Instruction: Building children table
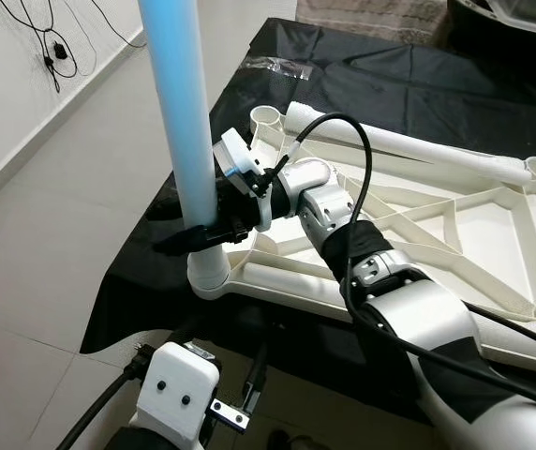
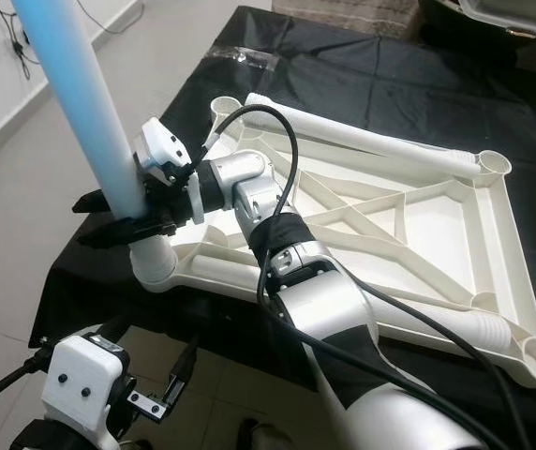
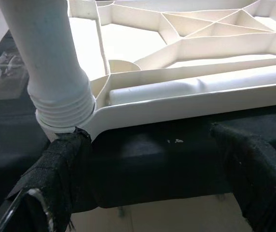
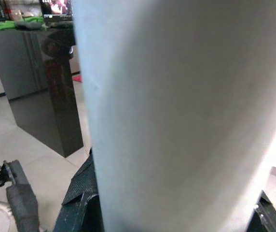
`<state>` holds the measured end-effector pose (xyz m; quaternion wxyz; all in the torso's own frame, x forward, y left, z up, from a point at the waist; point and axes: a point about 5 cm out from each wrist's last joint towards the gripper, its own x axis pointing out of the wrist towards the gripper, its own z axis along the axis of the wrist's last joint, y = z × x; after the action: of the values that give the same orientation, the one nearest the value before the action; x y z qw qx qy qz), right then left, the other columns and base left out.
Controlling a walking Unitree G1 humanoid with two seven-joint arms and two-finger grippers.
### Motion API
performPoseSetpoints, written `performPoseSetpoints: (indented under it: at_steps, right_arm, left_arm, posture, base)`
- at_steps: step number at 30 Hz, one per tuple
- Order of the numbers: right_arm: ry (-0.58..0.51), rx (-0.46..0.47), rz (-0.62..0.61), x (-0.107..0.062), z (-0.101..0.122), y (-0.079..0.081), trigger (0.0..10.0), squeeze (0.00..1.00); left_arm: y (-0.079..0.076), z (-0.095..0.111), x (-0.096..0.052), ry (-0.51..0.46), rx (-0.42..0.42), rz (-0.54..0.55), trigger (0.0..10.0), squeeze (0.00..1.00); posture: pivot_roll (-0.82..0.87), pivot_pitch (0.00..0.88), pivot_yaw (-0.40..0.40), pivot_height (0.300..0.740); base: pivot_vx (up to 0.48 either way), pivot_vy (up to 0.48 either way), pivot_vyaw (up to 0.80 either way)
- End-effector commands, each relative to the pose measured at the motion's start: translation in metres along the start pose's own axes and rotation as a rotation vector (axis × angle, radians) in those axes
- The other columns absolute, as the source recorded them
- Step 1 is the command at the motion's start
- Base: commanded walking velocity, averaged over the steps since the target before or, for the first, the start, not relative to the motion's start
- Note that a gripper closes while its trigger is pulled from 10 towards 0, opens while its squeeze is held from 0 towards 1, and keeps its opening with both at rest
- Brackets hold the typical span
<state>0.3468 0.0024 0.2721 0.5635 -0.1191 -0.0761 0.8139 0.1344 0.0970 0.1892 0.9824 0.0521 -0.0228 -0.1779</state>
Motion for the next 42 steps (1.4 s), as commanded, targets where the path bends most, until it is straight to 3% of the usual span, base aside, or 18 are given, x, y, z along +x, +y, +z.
performPoseSetpoints:
  at_steps: [1, 3, 7, 8, 15, 18, 20, 21, 22, 25, 26, 27, 28, 29, 32, 36, 38, 42]
  right_arm:
    - [0.079, 0.193, 0.006, 0.006, -0.050, 0.017, 0.0, 0.00]
    - [0.081, 0.185, -0.031, 0.006, -0.052, 0.016, 0.0, 0.00]
    - [0.090, 0.188, -0.272, -0.008, -0.058, 0.008, 0.0, 0.00]
    - [0.090, 0.188, -0.272, -0.008, -0.058, 0.008, 0.0, 0.00]
    - [0.119, 0.182, -0.606, -0.045, -0.067, 0.002, 0.0, 0.00]
    - [0.119, 0.182, -0.631, -0.048, -0.068, 0.002, 0.0, 0.00]
    - [0.117, 0.145, -0.841, -0.076, -0.070, 0.004, 0.0, 0.00]
    - [0.117, 0.145, -0.841, -0.076, -0.070, 0.004, 0.0, 0.00]
    - [0.131, 0.129, -0.959, -0.089, -0.072, 0.005, 0.0, 0.00]
    - [0.143, 0.133, -1.075, -0.099, -0.074, 0.005, 0.0, 0.00]
    - [0.155, 0.160, -1.199, -0.106, -0.077, 0.004, 0.0, 0.00]
    - [0.155, 0.160, -1.199, -0.106, -0.077, 0.004, 0.0, 0.00]
    - [0.168, 0.194, -1.346, -0.111, -0.083, 0.004, 0.0, 0.00]
    - [0.168, 0.194, -1.346, -0.111, -0.083, 0.004, 0.0, 0.00]
    - [0.191, 0.255, -1.629, -0.117, -0.094, 0.005, 0.0, 0.00]
    - [0.218, 0.258, -1.773, -0.119, -0.095, 0.005, 0.0, 0.00]
    - [0.210, 0.305, -2.017, -0.124, -0.094, 0.005, 0.0, 0.00]
    - [0.174, 0.376, -2.175, -0.124, -0.092, 0.005, 0.0, 0.00]
  left_arm:
    - [-0.002, 0.000, -0.002, 0.012, -0.004, 0.004, 10.0, 0.00]
    - [-0.002, 0.000, -0.002, 0.013, -0.004, 0.007, 10.0, 0.00]
    - [0.000, 0.000, 0.002, 0.024, -0.001, 0.008, 10.0, 0.00]
    - [0.000, 0.000, 0.002, 0.024, -0.001, 0.008, 10.0, 0.00]
    - [0.003, -0.005, 0.010, 0.017, 0.013, 0.007, 10.0, 0.00]
    - [0.004, -0.005, 0.011, 0.017, 0.014, 0.007, 10.0, 0.00]
    - [0.007, -0.009, 0.019, 0.002, 0.028, -0.003, 10.0, 0.00]
    - [0.007, -0.009, 0.019, 0.002, 0.028, -0.003, 10.0, 0.00]
    - [0.008, -0.009, 0.022, -0.009, 0.036, -0.011, 10.0, 0.00]
    - [0.009, -0.010, 0.026, -0.015, 0.042, -0.015, 10.0, 0.00]
    - [0.010, -0.010, 0.029, -0.020, 0.047, -0.016, 10.0, 0.00]
    - [0.010, -0.010, 0.029, -0.020, 0.047, -0.016, 10.0, 0.00]
    - [0.012, -0.010, 0.032, -0.025, 0.051, -0.017, 10.0, 0.00]
    - [0.012, -0.010, 0.032, -0.025, 0.051, -0.017, 10.0, 0.00]
    - [0.013, -0.012, 0.037, -0.036, 0.066, -0.022, 10.0, 0.00]
    - [0.014, -0.012, 0.039, -0.040, 0.069, -0.022, 10.0, 0.00]
    - [0.016, -0.013, 0.041, -0.047, 0.072, -0.020, 10.0, 0.00]
    - [0.017, -0.014, 0.043, -0.056, 0.078, -0.022, 10.0, 0.00]
  posture:
    - [0.32, 0.362, -0.135, 0.740]
    - [0.31, 0.362, -0.133, 0.740]
    - [0.29, 0.332, -0.125, 0.740]
    - [0.29, 0.332, -0.125, 0.740]
    - [0.28, 0.282, -0.116, 0.740]
    - [0.28, 0.282, -0.116, 0.740]
    - [0.25, 0.215, -0.097, 0.740]
    - [0.25, 0.215, -0.097, 0.740]
    - [0.25, 0.210, -0.094, 0.740]
    - [0.25, 0.191, -0.090, 0.740]
    - [0.25, 0.174, -0.083, 0.740]
    - [0.25, 0.174, -0.083, 0.740]
    - [0.25, 0.158, -0.085, 0.740]
    - [0.25, 0.158, -0.085, 0.740]
    - [0.25, 0.133, -0.086, 0.740]
    - [0.25, 0.122, -0.087, 0.740]
    - [0.25, 0.107, -0.085, 0.740]
    - [0.25, 0.103, -0.086, 0.740]
  base:
    - [0.000, 0.000, 0.00]
    - [0.000, 0.000, 0.00]
    - [0.000, 0.000, 0.00]
    - [0.000, 0.000, 0.00]
    - [0.000, 0.000, 0.00]
    - [0.000, 0.000, 0.00]
    - [0.000, 0.000, 0.00]
    - [0.000, 0.000, 0.00]
    - [0.000, 0.000, 0.00]
    - [0.000, 0.000, 0.00]
    - [0.000, 0.000, 0.00]
    - [0.000, 0.000, 0.00]
    - [0.000, 0.000, 0.00]
    - [0.000, 0.000, 0.00]
    - [0.000, 0.000, 0.00]
    - [0.000, 0.000, 0.00]
    - [0.000, 0.000, 0.00]
    - [0.000, 0.000, 0.00]
